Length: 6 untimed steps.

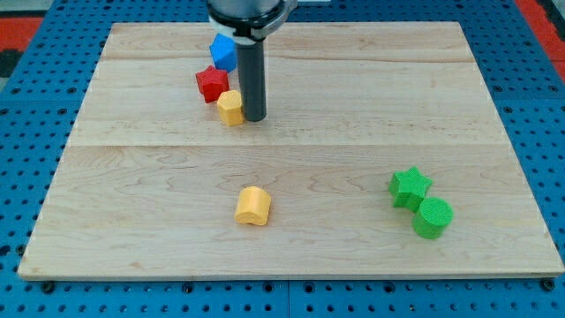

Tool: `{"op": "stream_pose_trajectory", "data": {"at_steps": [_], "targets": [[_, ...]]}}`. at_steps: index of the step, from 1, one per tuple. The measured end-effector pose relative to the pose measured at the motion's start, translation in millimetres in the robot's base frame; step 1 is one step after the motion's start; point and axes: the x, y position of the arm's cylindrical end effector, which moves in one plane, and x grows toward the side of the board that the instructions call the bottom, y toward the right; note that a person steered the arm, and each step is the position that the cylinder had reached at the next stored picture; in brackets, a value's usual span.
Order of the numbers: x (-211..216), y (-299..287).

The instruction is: Push the yellow heart below the yellow hexagon

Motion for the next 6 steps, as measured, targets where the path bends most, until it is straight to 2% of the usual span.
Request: {"op": "stream_pose_trajectory", "data": {"at_steps": [1,2,3,4,5,6], "targets": [[28,13],[114,72],[194,58],[154,5],[92,2],[77,-7]]}}
